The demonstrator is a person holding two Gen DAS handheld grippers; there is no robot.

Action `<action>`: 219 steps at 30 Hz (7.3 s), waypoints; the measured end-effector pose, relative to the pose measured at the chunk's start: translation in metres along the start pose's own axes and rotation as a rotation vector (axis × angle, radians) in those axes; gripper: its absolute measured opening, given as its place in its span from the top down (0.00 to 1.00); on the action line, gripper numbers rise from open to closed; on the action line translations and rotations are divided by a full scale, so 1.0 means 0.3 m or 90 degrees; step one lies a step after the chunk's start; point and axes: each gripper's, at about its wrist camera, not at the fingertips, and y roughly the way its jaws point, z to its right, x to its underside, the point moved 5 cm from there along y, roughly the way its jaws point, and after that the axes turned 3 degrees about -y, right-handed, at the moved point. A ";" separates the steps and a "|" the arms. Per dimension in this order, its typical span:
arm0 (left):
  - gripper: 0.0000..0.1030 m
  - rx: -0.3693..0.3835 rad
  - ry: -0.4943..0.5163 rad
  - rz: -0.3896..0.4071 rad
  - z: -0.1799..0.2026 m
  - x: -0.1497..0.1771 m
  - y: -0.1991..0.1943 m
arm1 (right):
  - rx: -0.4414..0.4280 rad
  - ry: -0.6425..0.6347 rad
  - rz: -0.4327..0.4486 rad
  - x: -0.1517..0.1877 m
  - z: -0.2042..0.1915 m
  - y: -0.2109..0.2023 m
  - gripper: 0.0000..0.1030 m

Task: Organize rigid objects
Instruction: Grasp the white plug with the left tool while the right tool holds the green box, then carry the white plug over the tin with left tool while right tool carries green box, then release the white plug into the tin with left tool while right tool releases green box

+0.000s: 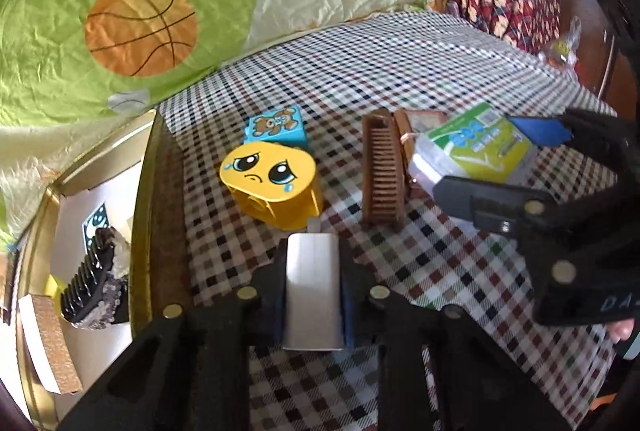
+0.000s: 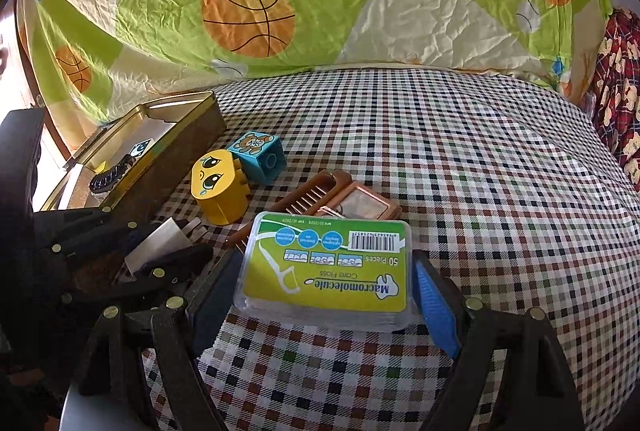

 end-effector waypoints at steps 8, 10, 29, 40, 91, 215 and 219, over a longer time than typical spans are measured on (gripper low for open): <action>0.81 -0.006 -0.019 0.038 -0.016 -0.011 -0.034 | 0.014 -0.001 0.044 -0.012 -0.007 -0.038 0.19; 0.81 -0.015 -0.020 0.052 -0.018 -0.014 -0.045 | 0.019 -0.008 0.048 -0.013 -0.013 -0.042 0.19; 0.81 -0.006 -0.048 0.105 -0.044 -0.023 -0.096 | -0.004 -0.018 0.033 -0.059 -0.048 0.021 0.19; 0.81 -0.014 -0.066 0.135 -0.063 -0.018 -0.126 | 0.013 -0.018 0.050 -0.062 -0.044 0.021 0.19; 0.81 -0.031 -0.125 0.307 -0.114 0.007 -0.301 | 0.065 -0.041 0.237 -0.063 -0.078 -0.174 0.19; 0.81 -0.115 -0.297 0.334 -0.595 0.179 -0.450 | -0.086 -0.169 0.218 -0.234 -0.654 0.002 0.19; 0.81 -0.107 -0.299 0.303 -0.624 0.162 -0.417 | -0.095 -0.169 0.178 -0.261 -0.667 0.067 0.19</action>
